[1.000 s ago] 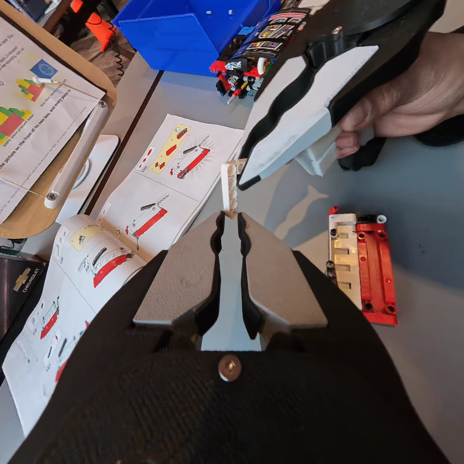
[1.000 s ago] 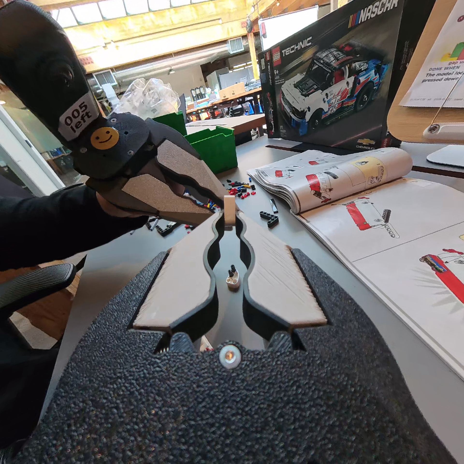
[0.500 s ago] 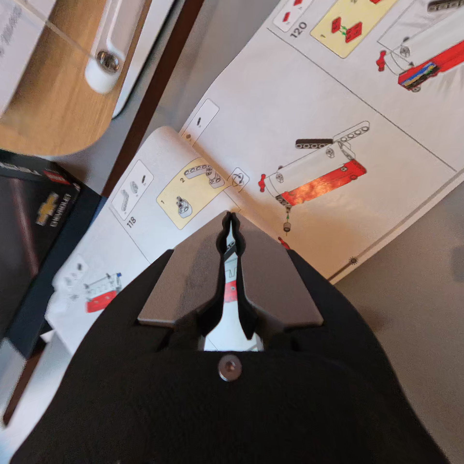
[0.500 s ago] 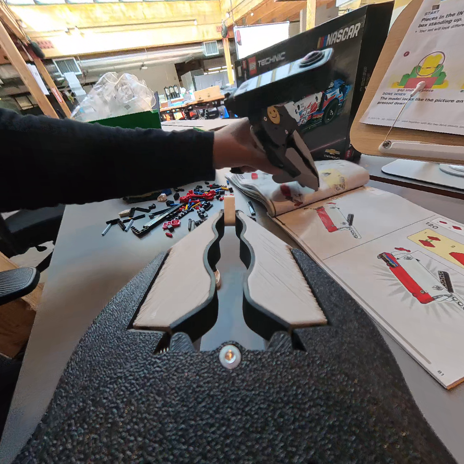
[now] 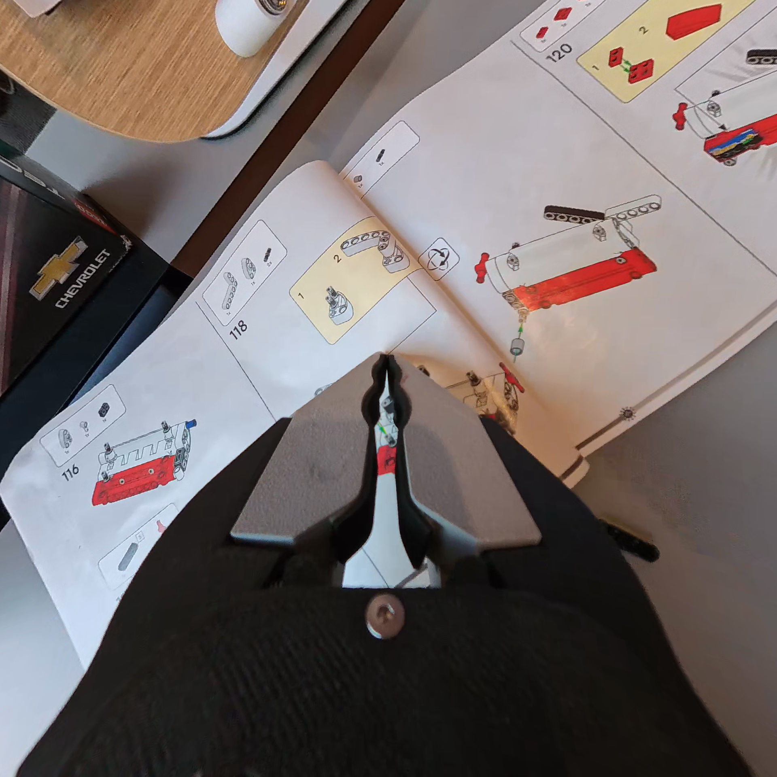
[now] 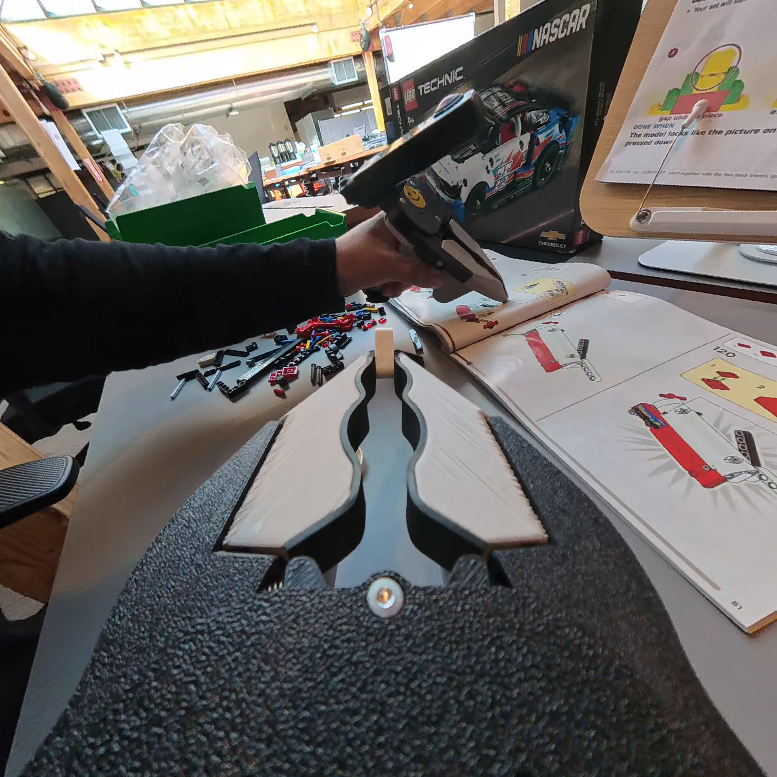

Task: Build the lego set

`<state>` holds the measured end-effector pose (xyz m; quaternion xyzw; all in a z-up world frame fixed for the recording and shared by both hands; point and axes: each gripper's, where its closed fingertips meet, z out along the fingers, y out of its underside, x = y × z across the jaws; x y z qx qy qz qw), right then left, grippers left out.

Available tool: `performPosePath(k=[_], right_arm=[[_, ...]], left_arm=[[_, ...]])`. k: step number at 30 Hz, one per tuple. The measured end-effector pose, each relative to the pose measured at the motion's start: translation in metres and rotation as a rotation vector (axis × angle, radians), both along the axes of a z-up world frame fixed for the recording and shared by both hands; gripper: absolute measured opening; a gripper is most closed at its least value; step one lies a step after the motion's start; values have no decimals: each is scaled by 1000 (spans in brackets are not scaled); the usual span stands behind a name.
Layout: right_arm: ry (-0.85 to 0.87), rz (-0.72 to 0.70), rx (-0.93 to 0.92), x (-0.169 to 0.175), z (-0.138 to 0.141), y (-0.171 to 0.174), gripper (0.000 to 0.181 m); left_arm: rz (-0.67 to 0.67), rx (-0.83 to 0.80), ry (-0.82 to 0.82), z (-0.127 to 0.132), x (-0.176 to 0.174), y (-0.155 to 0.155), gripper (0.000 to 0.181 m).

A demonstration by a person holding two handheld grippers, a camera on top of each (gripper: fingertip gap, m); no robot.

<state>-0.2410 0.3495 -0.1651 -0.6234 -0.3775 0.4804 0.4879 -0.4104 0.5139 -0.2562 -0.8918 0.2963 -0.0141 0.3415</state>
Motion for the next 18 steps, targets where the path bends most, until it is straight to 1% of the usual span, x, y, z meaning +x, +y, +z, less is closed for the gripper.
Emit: performPosePath(k=[3, 7, 11, 14, 16, 18], right_arm=[[-33, 15, 25, -2, -4, -2, 7], [-125, 78, 23, -14, -20, -11, 7], [-161, 95, 32, -23, -24, -15, 7], [-135, 108, -33, -26, -22, -15, 7], [-114, 129, -107, -27, -22, -16, 7], [-41, 146, -204, -26, -15, -14, 7]], left_arm=[[-10, -4, -13, -1, -4, -3, 0], [-7, -4, -33, -2, -9, -6, 0], [-14, 4, -30, -3, -10, -7, 0], [-11, 0, -42, -3, -10, -7, 0], [-8, 1, -48, -2, -10, -7, 0], [-5, 4, -53, -2, -9, -7, 0]])
